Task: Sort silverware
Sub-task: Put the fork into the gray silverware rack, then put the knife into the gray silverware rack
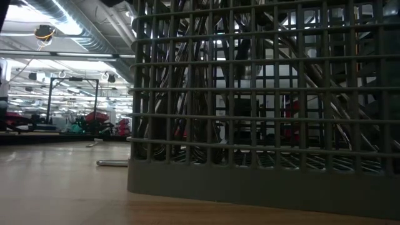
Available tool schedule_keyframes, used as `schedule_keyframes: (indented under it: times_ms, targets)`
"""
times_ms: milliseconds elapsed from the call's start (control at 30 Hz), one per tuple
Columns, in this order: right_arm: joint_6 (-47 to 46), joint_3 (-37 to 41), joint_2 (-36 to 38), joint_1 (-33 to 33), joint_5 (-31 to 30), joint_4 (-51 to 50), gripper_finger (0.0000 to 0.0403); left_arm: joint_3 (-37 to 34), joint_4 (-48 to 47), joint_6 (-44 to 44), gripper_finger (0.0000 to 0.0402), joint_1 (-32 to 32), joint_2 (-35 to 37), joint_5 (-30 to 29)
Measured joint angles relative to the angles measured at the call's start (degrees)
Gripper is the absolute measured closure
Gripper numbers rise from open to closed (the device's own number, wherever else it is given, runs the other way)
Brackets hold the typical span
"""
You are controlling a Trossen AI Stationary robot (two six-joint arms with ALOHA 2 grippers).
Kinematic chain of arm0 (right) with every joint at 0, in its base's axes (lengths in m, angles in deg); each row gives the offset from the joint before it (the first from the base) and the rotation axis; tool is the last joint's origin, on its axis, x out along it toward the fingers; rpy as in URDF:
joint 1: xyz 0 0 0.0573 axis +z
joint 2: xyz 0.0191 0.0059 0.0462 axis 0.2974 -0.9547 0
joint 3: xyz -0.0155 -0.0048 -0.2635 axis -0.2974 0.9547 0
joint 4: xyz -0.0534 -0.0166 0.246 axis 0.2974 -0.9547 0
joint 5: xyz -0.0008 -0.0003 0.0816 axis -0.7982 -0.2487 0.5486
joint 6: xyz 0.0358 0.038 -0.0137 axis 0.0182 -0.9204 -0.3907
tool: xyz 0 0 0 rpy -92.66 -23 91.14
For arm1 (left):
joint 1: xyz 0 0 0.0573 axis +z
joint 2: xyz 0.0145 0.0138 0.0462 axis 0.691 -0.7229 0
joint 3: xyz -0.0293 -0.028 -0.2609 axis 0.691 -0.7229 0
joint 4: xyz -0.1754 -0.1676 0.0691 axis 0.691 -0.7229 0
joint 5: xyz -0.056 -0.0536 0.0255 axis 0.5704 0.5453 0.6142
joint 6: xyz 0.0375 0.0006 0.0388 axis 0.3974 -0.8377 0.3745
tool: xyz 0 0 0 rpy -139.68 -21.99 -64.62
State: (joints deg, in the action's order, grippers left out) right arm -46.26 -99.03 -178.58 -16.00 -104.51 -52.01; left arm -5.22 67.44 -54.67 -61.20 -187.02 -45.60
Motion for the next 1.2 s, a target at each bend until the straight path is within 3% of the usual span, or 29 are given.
schedule_keyframes:
  times_ms: [367, 600, 967, 1200]
  targets:
    - [0.0, 0.0, 0.0, 0.1, 6.6, 0.2, 0.0269, 0.0, -0.9, 2.8, 0.0396, -0.6, 0.0, -0.2]
    - [0.0, 0.0, 0.0, 0.1, 7.5, 0.2, 0.0269, 0.0, -1.0, 3.5, 0.0394, -0.6, 0.1, -0.7]
    - [0.0, 0.0, 0.0, 0.1, 7.5, 0.1, 0.0269, 0.0, -1.3, 2.4, 0.0312, -0.6, 0.1, -3.3]
    - [0.0, 0.0, 0.0, 0.1, 7.6, -2.2, 0.0269, 0.0, 0.5, 0.0, 0.0302, -0.9, 1.6, -3.3]
